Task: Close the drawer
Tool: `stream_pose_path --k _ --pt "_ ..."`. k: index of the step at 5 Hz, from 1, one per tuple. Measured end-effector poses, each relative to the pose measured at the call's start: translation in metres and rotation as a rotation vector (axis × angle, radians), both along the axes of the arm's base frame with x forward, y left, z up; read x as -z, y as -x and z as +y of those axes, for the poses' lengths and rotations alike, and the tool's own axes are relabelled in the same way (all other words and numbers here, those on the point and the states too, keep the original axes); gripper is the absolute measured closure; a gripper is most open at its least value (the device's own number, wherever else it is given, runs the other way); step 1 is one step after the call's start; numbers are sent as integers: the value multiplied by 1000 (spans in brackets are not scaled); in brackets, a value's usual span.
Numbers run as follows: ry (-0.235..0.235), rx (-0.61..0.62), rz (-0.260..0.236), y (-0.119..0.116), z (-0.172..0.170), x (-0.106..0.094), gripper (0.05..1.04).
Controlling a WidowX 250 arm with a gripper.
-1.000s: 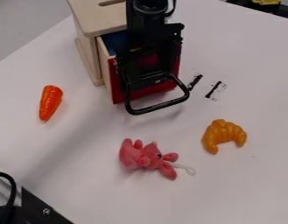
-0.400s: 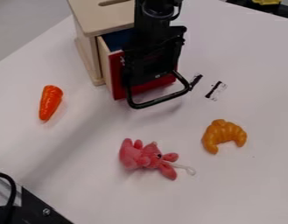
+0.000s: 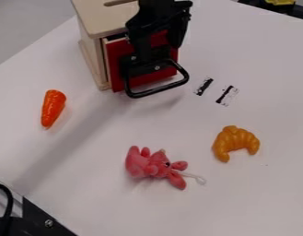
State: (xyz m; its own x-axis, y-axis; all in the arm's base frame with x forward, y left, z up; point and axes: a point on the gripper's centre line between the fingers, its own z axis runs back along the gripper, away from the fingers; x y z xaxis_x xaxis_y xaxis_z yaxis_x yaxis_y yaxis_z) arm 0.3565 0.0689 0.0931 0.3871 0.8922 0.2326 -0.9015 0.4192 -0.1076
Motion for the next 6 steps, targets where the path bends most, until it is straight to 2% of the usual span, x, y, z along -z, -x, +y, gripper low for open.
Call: stream_pose_path --k 3,4,5,6 --pt "-22 36 85 -14 19 28 84" --pt "-29 67 95 -17 20 27 84" --pt "-13 96 96 -18 16 27 84" --pt "17 116 74 -18 11 16 84"
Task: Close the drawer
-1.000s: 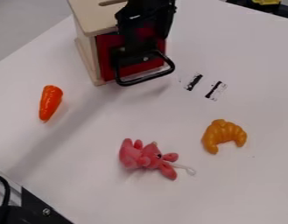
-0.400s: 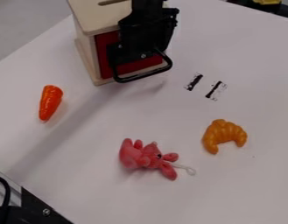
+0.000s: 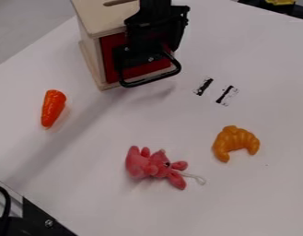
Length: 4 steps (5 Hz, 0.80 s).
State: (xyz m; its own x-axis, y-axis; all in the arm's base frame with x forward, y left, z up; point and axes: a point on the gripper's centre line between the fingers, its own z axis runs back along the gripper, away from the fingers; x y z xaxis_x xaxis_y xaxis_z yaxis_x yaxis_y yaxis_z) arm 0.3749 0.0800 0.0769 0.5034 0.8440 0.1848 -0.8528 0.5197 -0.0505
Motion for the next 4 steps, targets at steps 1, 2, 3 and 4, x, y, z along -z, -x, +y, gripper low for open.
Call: stream_pose_path --k 1,2,3,4 --pt "30 12 -46 1 -6 -24 84" --pt "63 26 -57 7 -13 -41 84" --pt "84 27 -69 12 -17 -58 84" --pt "81 33 -80 11 -17 -62 84"
